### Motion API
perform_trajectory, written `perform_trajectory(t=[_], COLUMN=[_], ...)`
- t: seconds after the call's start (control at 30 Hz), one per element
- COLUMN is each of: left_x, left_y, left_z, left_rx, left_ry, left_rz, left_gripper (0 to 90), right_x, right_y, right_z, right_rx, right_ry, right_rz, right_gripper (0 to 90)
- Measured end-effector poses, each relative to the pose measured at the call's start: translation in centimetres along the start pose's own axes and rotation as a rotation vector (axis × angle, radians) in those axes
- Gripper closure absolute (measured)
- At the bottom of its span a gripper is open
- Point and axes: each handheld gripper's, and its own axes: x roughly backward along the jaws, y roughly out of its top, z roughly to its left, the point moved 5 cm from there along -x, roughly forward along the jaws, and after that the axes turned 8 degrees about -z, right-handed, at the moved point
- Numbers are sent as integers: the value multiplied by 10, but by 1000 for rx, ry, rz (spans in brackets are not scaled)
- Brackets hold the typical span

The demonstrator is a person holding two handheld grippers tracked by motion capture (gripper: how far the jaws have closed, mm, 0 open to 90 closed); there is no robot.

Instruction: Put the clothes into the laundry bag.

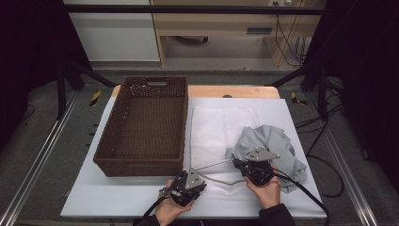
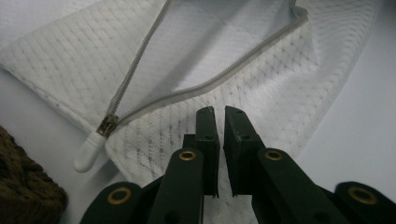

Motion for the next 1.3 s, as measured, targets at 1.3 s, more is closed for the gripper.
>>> perform_trajectory(t=[1.3], left_x=[-40], left_y=[49], left_z=[19], left_rx=[30], left_ry=[-31], left_rz=[-14], left_gripper=[886], right_x=[18], right_y=[14], right_z=[2], right_rx=[0], right_ry=[84], right_rz=[-48], right_gripper=[743])
